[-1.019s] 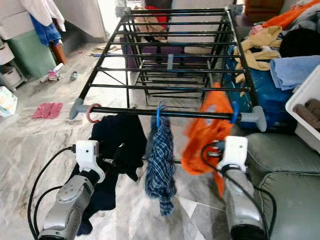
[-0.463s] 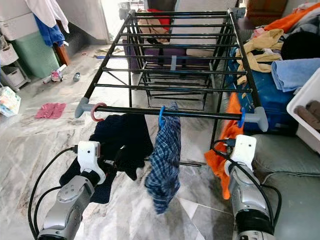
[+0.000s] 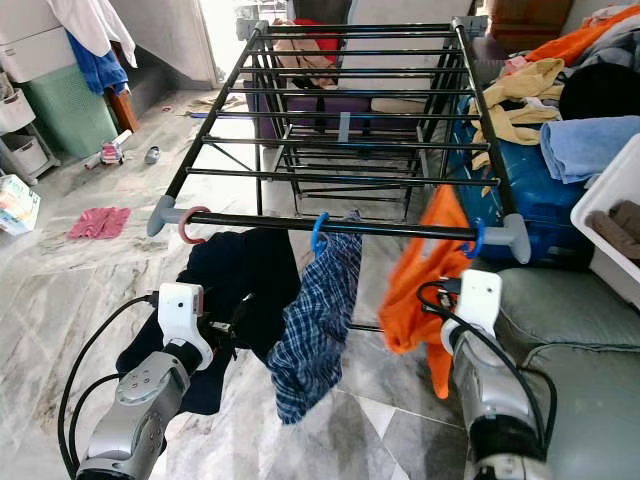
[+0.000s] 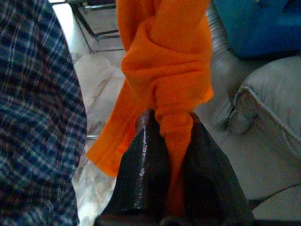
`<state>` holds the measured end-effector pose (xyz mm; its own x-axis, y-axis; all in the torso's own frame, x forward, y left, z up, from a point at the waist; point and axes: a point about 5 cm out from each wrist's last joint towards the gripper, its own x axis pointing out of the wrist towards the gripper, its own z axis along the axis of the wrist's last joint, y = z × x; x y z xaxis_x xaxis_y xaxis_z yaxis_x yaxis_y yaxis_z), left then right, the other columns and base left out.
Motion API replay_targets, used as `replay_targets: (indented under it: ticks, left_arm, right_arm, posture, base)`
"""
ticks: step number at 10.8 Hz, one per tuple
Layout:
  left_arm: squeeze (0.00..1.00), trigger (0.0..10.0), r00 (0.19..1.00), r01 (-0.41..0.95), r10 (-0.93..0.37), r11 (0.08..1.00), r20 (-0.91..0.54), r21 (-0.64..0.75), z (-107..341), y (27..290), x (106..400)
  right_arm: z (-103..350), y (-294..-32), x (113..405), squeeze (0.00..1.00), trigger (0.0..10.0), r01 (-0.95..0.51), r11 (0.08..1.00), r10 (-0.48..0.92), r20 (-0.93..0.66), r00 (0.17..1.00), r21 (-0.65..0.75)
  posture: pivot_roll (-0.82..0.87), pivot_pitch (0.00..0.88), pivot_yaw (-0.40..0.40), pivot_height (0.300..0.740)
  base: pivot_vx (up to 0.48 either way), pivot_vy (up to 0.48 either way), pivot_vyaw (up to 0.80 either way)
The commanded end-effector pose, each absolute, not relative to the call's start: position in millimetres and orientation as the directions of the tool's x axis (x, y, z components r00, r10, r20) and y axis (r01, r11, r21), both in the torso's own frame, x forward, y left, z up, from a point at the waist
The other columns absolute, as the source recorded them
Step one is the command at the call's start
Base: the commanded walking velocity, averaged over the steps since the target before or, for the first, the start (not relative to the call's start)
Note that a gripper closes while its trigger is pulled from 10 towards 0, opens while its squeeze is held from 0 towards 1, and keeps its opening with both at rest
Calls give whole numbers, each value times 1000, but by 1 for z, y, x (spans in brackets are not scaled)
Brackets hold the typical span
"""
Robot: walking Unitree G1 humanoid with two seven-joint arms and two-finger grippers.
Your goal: Hang hanger
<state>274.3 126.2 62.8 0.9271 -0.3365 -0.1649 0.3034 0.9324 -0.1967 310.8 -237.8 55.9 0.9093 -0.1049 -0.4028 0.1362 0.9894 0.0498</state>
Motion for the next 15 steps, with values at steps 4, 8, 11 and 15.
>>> replay_targets:
  ticks: [4, 8, 11, 15]
  left_arm:
    - [0, 10000, 922, 304, -338, 934, -187, -188, 61, 127, 275]
    - [0, 10000, 920, 309, -345, 931, -188, -197, 61, 125, 276]
    - [0, 10000, 917, 313, -353, 925, -183, -217, 61, 126, 275]
    - [0, 10000, 915, 324, -362, 922, -176, -213, 63, 126, 277]
  right_arm:
    - [36, -227, 306, 0, 10000, 67, 997, -37, -490, 871, 44]
    - [31, -234, 296, 1000, 10000, 100, 995, -75, -482, 873, 26]
    - [44, -233, 286, 1000, 10000, 127, 990, -138, -333, 933, -53]
    - [61, -233, 263, 1000, 10000, 183, 980, -197, -231, 953, -81]
  posture:
    - [-26, 0, 68, 740]
    - [-40, 0, 68, 740]
    - [-51, 0, 68, 740]
    - [-73, 0, 76, 740]
  base:
    - [0, 0, 0]
    - [0, 0, 0]
    - [0, 0, 0]
    - [0, 0, 0]
